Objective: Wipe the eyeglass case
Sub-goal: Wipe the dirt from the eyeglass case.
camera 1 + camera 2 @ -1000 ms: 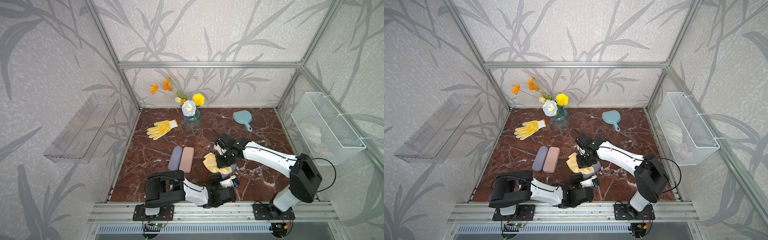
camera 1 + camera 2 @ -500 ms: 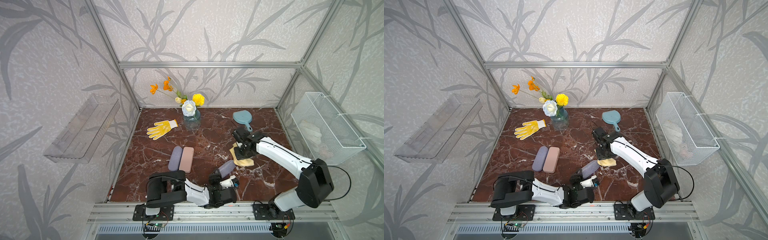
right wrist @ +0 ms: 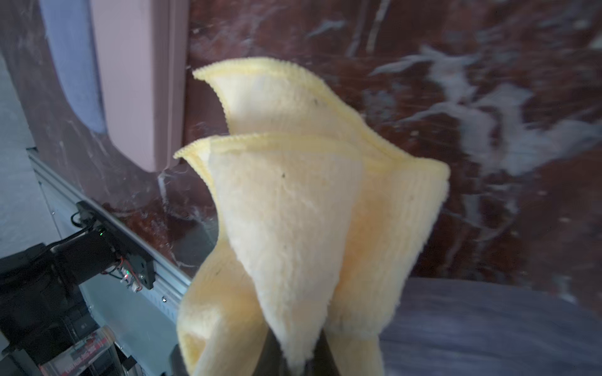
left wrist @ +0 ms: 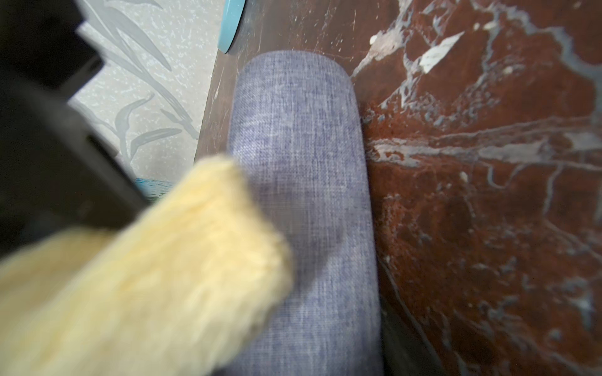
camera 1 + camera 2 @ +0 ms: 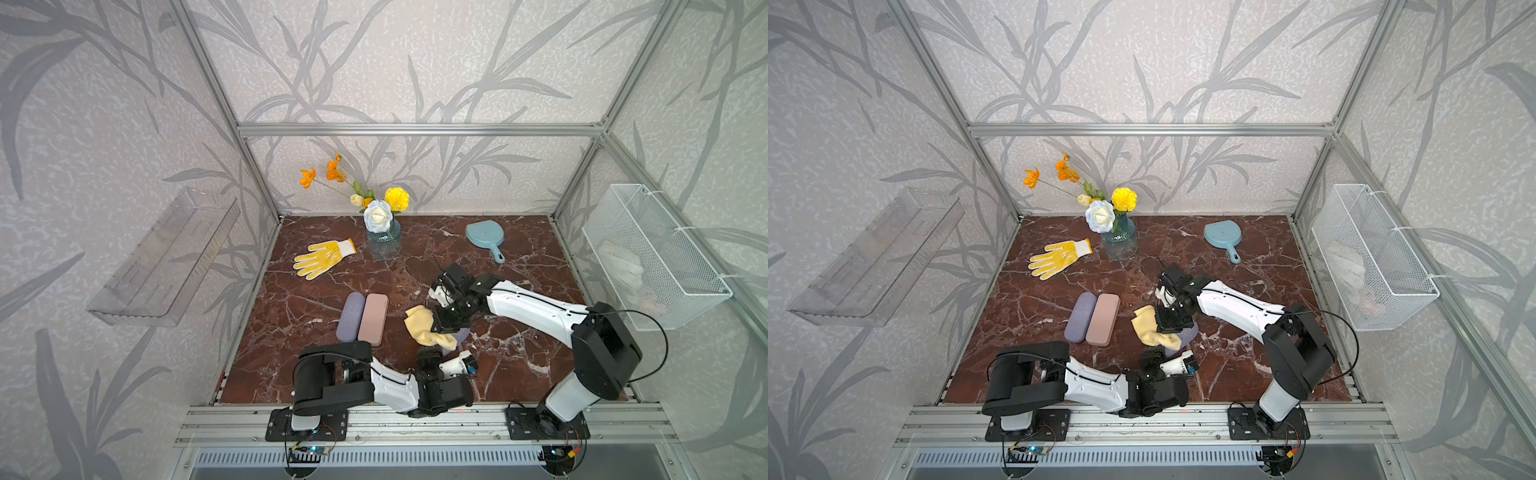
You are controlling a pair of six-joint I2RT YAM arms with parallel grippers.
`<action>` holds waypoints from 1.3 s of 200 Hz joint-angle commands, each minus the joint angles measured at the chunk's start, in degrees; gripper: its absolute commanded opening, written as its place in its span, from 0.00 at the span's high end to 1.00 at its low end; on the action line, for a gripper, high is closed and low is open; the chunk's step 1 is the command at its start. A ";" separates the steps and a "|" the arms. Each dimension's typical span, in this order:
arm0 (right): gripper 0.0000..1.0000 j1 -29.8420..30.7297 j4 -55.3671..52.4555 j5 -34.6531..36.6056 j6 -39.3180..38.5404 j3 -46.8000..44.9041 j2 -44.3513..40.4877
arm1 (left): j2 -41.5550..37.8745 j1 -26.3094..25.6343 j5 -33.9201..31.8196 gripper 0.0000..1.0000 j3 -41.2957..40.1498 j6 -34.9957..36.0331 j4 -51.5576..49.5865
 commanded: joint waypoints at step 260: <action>1.00 -3.63 -10.36 40.21 -20.93 3.90 -4.79 | -6.43 8.10 25.22 0.96 -5.49 0.36 -0.35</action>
